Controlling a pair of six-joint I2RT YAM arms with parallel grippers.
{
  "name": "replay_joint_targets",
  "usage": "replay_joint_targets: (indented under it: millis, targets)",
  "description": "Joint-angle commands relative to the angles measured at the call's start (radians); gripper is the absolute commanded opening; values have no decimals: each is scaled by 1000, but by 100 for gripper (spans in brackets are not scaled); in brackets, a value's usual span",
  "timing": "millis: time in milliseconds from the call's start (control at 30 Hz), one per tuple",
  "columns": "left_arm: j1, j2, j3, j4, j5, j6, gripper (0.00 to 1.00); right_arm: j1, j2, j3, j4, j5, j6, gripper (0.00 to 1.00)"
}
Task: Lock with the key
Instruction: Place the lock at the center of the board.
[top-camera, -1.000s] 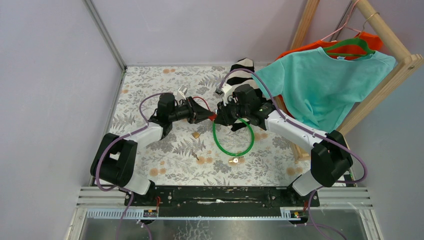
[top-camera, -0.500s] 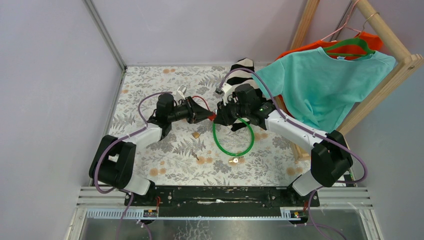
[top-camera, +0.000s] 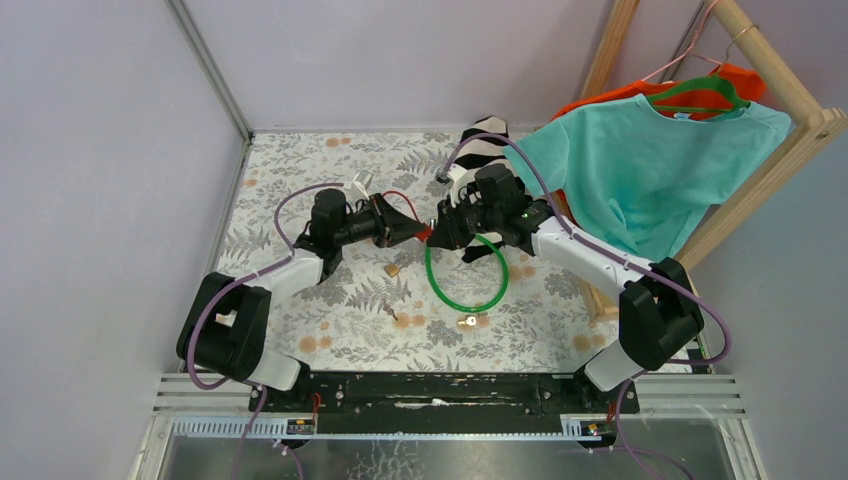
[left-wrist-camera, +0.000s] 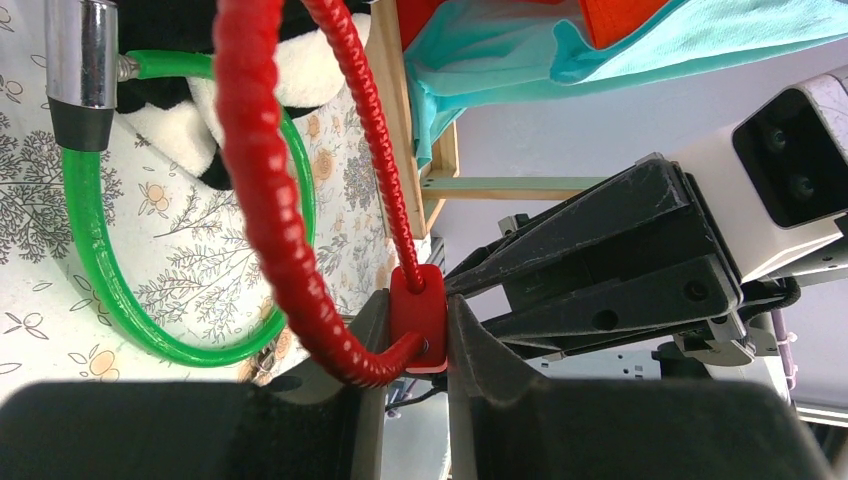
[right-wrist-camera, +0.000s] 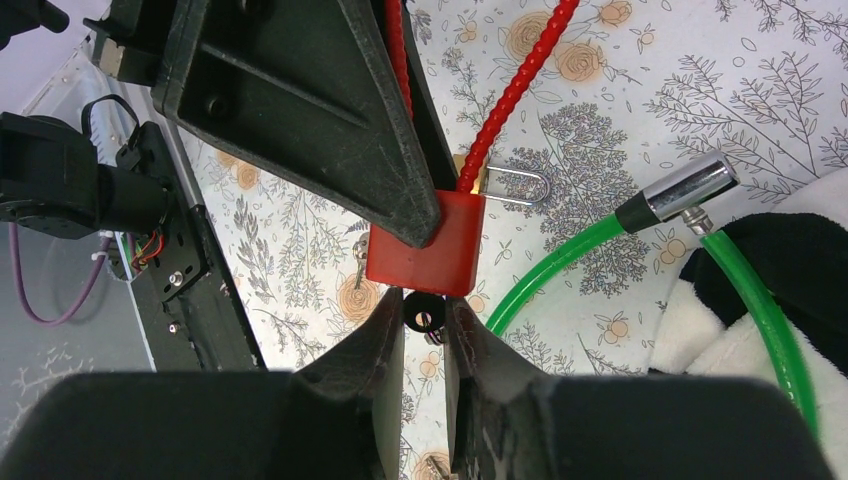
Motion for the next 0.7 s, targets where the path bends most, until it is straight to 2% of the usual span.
replay_joint_targets:
  millis: [0,367,667]
  targets:
    - [-6,-26,1,93,3,6,0,-5,4,22,32,10,4,0]
    - [24,-32,19,96,-23,33,0,-5,-13,-91,84,14,13,0]
    - [56,-32,53,-17,-61,154,0,-5,-52,-161,129,-4,35,0]
